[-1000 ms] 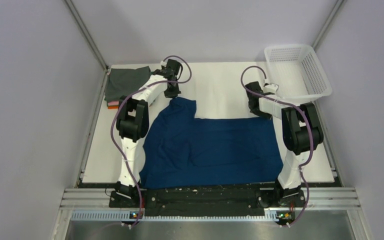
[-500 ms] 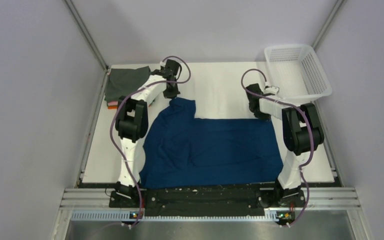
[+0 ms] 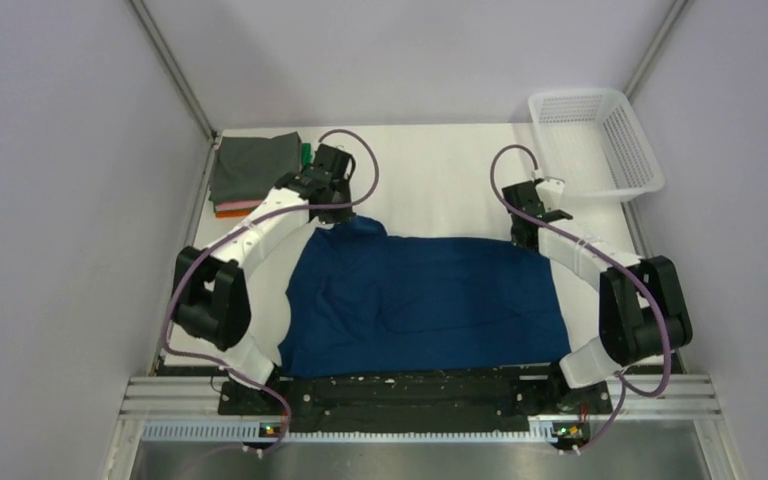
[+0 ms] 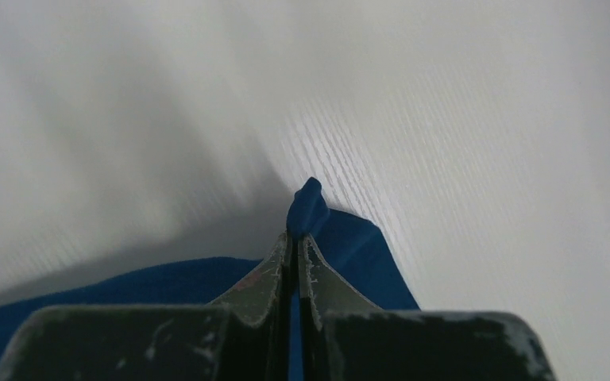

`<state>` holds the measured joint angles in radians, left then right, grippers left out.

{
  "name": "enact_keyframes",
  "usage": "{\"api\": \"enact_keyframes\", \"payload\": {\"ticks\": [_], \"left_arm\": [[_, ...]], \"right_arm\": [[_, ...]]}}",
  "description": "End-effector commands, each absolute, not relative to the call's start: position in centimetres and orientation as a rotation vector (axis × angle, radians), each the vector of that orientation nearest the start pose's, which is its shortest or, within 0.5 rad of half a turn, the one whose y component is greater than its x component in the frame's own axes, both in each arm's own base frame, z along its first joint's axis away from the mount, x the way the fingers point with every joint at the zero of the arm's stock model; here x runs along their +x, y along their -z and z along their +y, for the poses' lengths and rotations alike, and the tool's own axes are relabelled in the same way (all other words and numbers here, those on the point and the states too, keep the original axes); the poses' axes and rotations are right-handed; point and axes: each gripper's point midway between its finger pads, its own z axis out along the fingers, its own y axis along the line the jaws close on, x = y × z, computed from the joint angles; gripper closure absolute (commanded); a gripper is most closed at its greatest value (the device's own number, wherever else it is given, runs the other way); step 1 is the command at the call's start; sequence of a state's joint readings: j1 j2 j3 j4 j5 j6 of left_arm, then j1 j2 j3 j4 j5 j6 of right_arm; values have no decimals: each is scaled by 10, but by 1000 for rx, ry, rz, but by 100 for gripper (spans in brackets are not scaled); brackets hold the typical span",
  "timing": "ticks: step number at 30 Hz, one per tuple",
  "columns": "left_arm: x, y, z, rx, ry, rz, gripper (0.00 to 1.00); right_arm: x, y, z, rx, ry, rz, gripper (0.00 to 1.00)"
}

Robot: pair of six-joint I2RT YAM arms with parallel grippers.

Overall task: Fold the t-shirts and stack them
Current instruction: Fold the other side of the tshirt into a rectangle

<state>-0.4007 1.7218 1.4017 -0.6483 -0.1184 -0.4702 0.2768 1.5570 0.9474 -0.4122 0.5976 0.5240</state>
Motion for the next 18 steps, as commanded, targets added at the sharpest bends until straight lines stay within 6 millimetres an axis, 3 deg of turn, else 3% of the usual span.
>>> {"api": "enact_keyframes", "payload": {"ticks": [1,9,18], "left_arm": [[362,-156,-170,-84,211,2439,100],[282,-164,-172,-31,201,2394,100],[201,-155,-138,-173,275,2408,100]], "right_arm": [[332,-89,21,450,367,2314,98],[299,-117,8,456,350,2260,98],[270,-122,-8,531,394,2245,98]]}}
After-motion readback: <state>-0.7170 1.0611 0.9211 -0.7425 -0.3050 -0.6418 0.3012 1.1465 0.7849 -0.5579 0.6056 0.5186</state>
